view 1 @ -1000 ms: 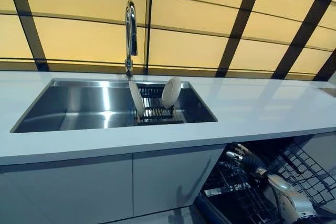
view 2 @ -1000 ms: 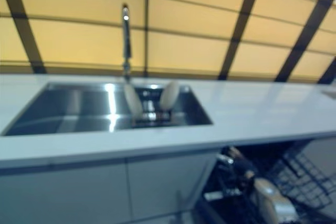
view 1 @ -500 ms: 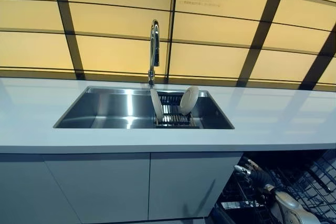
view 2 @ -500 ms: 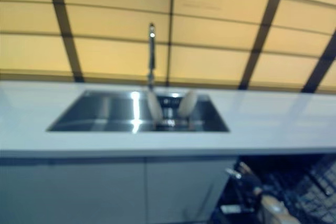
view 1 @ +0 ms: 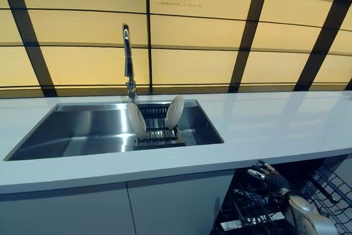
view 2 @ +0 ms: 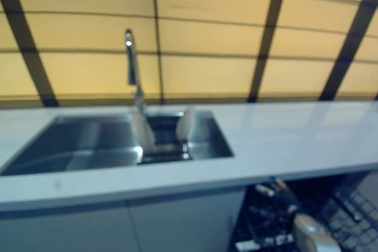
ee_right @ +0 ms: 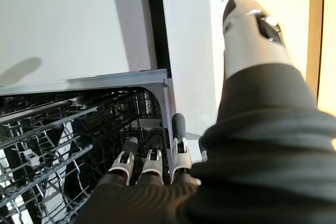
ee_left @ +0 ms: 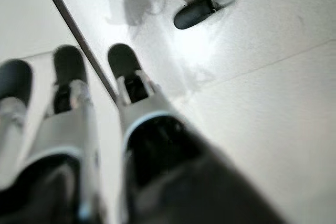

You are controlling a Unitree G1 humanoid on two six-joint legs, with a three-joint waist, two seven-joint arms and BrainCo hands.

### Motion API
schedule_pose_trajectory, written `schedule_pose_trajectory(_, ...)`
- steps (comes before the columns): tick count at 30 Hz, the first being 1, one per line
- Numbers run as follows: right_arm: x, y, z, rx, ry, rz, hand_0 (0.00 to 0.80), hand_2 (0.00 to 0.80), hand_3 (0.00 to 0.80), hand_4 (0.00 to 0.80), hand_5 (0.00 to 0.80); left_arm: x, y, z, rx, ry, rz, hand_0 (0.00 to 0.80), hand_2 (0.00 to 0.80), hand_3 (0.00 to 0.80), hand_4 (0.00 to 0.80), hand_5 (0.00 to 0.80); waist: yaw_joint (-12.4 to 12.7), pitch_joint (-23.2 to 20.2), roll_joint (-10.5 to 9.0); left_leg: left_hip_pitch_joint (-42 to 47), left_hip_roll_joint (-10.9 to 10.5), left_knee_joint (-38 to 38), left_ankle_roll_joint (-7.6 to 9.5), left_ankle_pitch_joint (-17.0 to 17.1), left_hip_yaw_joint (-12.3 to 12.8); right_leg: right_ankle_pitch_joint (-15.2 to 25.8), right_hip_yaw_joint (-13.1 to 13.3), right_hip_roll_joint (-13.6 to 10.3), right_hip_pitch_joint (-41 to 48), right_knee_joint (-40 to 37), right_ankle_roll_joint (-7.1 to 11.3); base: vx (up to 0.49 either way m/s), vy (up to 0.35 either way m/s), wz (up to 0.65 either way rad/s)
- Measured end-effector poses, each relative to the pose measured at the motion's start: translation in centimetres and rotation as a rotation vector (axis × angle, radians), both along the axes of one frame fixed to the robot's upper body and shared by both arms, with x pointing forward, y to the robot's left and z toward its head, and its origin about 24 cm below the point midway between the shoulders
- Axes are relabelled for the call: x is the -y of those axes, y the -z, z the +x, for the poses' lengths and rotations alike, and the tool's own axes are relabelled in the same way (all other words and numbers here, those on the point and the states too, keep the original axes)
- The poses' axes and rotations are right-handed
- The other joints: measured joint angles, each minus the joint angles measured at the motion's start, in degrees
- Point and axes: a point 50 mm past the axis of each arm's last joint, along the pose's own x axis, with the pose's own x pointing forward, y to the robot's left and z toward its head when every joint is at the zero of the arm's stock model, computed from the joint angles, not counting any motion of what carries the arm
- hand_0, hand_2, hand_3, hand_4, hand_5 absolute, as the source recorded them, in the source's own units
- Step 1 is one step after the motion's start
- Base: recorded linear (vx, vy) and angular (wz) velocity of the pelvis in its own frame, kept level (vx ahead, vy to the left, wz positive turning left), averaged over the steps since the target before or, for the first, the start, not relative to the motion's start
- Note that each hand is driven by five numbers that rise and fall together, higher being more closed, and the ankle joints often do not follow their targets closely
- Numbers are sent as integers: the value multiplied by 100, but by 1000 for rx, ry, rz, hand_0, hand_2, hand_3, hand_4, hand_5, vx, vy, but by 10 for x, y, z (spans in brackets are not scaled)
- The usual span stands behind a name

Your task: Take plates into dishwasher

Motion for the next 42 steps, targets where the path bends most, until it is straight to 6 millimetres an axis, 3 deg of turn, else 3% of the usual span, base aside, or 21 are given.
schedule_pose_trajectory(4,-2,-1,2,-2,9,-33,0,0,0,0,0,0,1,-3,-9,-4,0,0,0,0,0,0,72,10,8,4,6,-12,33,-41,34,-2,-51,-25,-26,-1,-3,85,-70,-7)
schedule_pose_trajectory(7,-5,-7,8,6,-11,-45,0,0,0,0,0,2,0,2,16,-34,-18,0,0,0,0,0,64,46,37,-114,103,70,1,-68,16,-40,-240,8,-139,157,-65,147,-137,-6)
schedule_pose_trajectory(10,0,-10,8,12,-8,-63,0,0,0,0,0,4,-4,13,73,-47,-44,0,0,0,0,0,103,154,-24,-459,196,917,-117,-300,-114,-228,-365,67,-202,326,-238,101,-47,14)
schedule_pose_trajectory(11,-2,-10,9,17,-11,-55,0,0,0,0,0,5,-9,28,129,-17,-59,0,0,0,0,0,216,383,-366,-1352,49,2567,-48,-320,-313,-210,-282,-92,-38,133,-329,98,57,12)
schedule_pose_trajectory(12,-2,-10,9,17,-11,-55,0,0,0,0,0,5,-9,28,129,-17,-59,0,0,0,0,0,216,383,-366,-1352,49,2567,-48,-320,-313,-210,-282,-92,-38,133,-329,129,122,-20)
schedule_pose_trajectory(13,-2,-14,11,31,-15,-62,0,0,0,0,0,11,-14,39,186,36,-69,0,0,0,0,0,427,502,-441,-1688,-198,2374,-48,-311,-453,-207,-278,-222,-19,44,-334,97,117,-44)
schedule_pose_trajectory(15,-8,-23,21,58,-38,-66,0,0,0,0,0,17,-14,44,180,68,-83,0,0,0,0,0,408,590,-267,-1645,-356,1571,142,-194,-190,-350,-288,-198,2,-8,-119,134,159,-57)
schedule_pose_trajectory(16,-5,-34,25,77,-56,-91,0,0,0,0,0,28,-13,49,169,74,-116,0,0,0,0,0,439,661,239,-1657,-107,1405,396,-403,-208,-494,-305,150,32,226,128,145,154,-65)
schedule_pose_trajectory(17,-3,-40,27,95,-59,-89,0,0,0,0,0,33,-13,50,169,77,-130,0,0,0,0,0,505,679,548,-1649,129,1321,272,4,-385,-598,-274,373,-109,1037,16,143,127,-50)
schedule_pose_trajectory(18,-4,-38,26,85,-70,-70,0,0,0,0,0,22,-16,53,177,79,-107,0,0,0,0,0,485,618,282,-1651,-30,1213,244,84,-409,-1145,-105,214,-130,1450,-166,101,51,2)
schedule_pose_trajectory(19,-3,-39,26,89,-83,-40,0,0,0,0,0,16,-20,62,196,78,-90,0,0,0,0,0,336,548,-41,-1489,-253,867,283,199,-473,-1052,-358,-13,-153,1095,-223,75,18,26)
schedule_pose_trajectory(21,1,-44,26,88,-99,-25,0,0,0,0,0,13,-19,61,184,74,-83,0,0,0,0,0,353,500,-250,-1265,-412,923,381,218,-425,-877,-465,-130,67,561,-16,37,6,6)
schedule_pose_trajectory(22,5,-46,25,80,-116,-21,0,0,0,0,0,14,-17,56,171,68,-88,0,0,0,0,0,330,467,-201,-945,-372,689,394,229,-449,-608,-470,-44,168,381,59,34,4,8)
schedule_pose_trajectory(23,9,-46,23,59,-129,-13,0,0,0,0,0,14,-14,49,150,57,-92,0,0,0,0,0,222,441,-147,-666,-268,284,308,200,-452,-538,-525,71,275,259,-125,36,3,16)
schedule_pose_trajectory(25,10,-45,22,27,-173,9,0,0,0,0,0,12,-12,44,129,52,-88,0,0,0,0,0,193,411,-234,-566,-302,140,291,297,-442,-488,-498,55,345,152,-119,18,1,8)
schedule_pose_trajectory(28,8,-52,18,-2,-371,108,0,0,0,0,0,4,-10,32,97,43,-95,0,0,0,0,0,106,377,-258,-473,-348,20,327,309,-436,-437,-468,21,446,29,-101,7,-21,1)
schedule_pose_trajectory(32,-21,-72,11,-19,-836,147,0,0,0,0,0,-2,-12,32,99,40,-86,0,0,0,0,0,183,320,-263,-425,-317,-3,302,288,-438,-454,-470,51,490,25,-99,6,-17,0)
schedule_pose_trajectory(34,-29,-79,8,-33,-985,140,0,0,0,0,0,-2,-12,32,104,43,-89,0,0,0,0,0,263,225,-289,-423,-307,-3,295,281,-442,-470,-474,62,494,25,-100,0,0,0)
schedule_pose_trajectory(39,-44,-94,10,-10,-1178,159,0,0,0,0,0,-5,-9,21,75,39,-86,0,0,0,0,0,339,57,-438,-428,-308,-6,317,260,-455,-478,-485,58,501,24,-100,0,-1,1)
schedule_pose_trajectory(42,-59,-109,11,88,-1252,285,0,0,0,0,0,-7,-10,20,69,46,-90,0,0,0,0,0,429,-52,-468,-429,-310,-6,317,260,-457,-479,-484,54,503,24,-100,0,0,0)
